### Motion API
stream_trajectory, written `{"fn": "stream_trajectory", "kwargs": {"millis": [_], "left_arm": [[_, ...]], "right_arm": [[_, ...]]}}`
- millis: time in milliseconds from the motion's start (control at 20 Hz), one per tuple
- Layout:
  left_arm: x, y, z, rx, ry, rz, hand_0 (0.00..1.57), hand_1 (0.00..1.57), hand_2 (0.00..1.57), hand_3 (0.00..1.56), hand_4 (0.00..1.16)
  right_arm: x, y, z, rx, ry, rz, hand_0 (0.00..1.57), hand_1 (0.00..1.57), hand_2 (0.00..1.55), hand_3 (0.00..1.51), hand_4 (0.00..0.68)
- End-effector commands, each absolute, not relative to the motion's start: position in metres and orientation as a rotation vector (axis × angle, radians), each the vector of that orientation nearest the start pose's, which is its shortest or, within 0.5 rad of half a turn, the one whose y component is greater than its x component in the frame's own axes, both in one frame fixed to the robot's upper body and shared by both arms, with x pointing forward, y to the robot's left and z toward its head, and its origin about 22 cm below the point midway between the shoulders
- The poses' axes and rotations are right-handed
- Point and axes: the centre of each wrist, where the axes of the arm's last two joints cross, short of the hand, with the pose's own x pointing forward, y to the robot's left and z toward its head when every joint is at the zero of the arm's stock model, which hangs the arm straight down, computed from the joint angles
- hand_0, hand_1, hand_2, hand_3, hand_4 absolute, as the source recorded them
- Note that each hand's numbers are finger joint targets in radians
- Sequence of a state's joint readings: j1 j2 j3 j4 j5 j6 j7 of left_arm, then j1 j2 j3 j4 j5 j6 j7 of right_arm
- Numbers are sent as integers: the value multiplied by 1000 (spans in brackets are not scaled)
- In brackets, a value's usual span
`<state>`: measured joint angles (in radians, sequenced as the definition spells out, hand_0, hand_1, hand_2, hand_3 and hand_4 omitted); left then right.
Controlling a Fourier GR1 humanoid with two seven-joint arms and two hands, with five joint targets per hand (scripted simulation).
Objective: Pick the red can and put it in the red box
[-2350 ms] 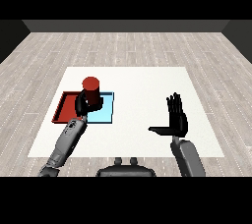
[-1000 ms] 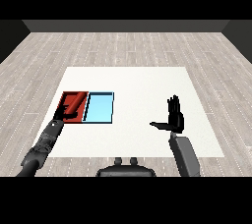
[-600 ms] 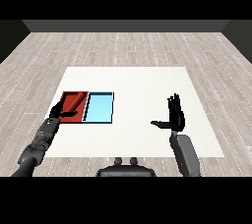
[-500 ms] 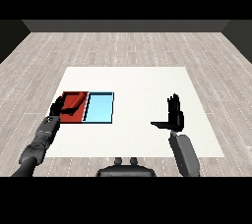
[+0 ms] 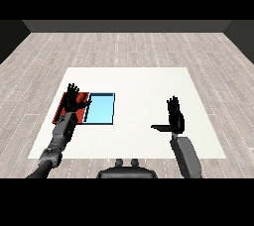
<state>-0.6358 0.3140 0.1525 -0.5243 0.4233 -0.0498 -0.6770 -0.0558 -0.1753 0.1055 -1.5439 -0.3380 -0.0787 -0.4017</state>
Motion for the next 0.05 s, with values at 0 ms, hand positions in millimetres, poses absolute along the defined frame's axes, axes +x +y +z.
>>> {"fn": "stream_trajectory", "kwargs": {"millis": [0], "left_arm": [[344,275,-48,-156,-1996,325,0,0,0,0,0]], "right_arm": [[252,-236,7,165,-1980,-82,0,0,0,0,0]]}}
